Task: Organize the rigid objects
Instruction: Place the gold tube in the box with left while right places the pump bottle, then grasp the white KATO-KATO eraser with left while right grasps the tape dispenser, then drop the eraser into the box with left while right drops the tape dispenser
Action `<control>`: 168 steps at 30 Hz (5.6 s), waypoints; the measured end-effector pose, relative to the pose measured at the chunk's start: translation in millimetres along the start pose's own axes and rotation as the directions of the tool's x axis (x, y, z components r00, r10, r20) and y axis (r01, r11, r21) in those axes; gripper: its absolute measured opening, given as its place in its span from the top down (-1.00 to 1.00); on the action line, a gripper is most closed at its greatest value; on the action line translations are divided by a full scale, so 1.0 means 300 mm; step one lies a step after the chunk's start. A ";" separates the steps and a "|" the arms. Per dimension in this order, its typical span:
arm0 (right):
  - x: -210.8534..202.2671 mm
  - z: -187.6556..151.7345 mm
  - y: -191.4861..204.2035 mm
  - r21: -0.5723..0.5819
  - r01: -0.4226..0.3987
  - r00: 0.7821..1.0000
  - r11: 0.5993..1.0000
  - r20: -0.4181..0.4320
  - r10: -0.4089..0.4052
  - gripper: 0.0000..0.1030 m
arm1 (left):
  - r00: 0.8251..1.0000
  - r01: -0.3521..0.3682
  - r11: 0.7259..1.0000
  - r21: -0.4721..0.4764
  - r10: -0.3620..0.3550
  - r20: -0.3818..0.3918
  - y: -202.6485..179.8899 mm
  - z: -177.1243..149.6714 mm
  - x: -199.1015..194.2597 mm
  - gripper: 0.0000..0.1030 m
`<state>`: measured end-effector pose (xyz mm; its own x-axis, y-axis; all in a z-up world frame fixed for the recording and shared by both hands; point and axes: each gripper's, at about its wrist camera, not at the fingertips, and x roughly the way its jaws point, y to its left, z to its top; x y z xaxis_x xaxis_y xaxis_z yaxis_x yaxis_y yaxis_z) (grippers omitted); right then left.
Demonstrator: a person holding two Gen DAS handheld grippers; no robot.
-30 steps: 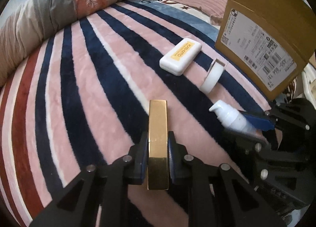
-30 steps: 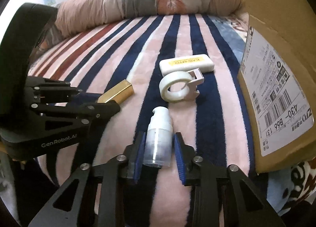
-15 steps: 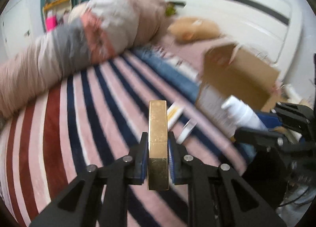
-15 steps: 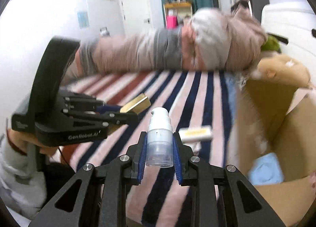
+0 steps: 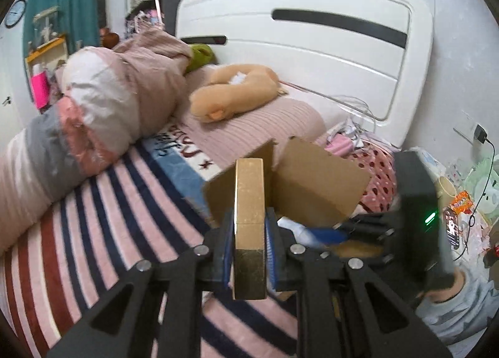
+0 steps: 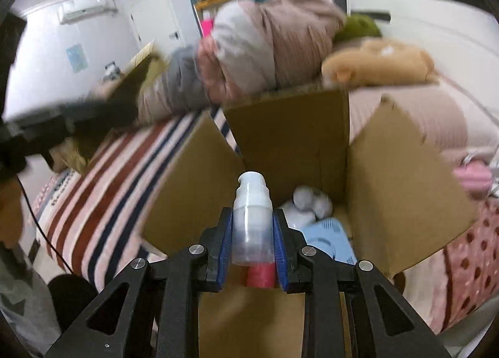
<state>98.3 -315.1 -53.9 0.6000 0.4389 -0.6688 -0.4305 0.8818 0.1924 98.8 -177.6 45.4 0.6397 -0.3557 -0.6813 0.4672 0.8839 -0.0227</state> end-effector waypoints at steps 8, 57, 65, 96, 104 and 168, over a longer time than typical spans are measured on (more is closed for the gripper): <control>-0.006 -0.021 -0.103 0.019 -0.041 0.999 0.999 -0.020 0.041 0.56 | 0.996 0.016 0.999 0.036 -0.013 -0.091 -0.082 0.036 0.150 0.71; 0.000 0.013 0.429 -0.222 -0.251 0.967 0.942 -0.016 0.253 0.16 | 0.978 -0.168 0.982 -0.087 0.155 -0.137 0.488 -0.333 0.005 -0.07; 0.280 -0.112 0.432 -0.143 -0.038 0.998 0.989 -0.046 0.032 -0.29 | 0.974 -0.087 0.992 -0.094 0.065 -0.217 0.591 -0.440 0.224 -0.14; 0.408 -0.191 0.356 -0.163 0.003 1.000 0.987 0.023 0.000 0.27 | 0.934 0.108 0.985 -0.136 -0.147 -0.326 0.572 -0.578 0.387 0.33; 0.407 -0.230 0.360 -0.156 0.009 1.000 0.988 -0.013 -0.011 0.27 | 0.968 -0.001 0.991 -0.136 -0.034 -0.249 0.532 -0.568 0.438 0.13; 0.013 0.094 -0.141 -0.078 0.056 0.998 0.995 0.003 -0.056 0.15 | 0.991 -0.032 0.993 0.112 0.045 -0.123 -0.010 0.019 0.299 0.31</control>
<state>137.8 -346.0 -44.5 0.6251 0.3897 -0.6763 -0.4475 0.8888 0.0985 158.4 -213.9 -11.4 0.5805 -0.2751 -0.7664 0.5121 0.8551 0.0809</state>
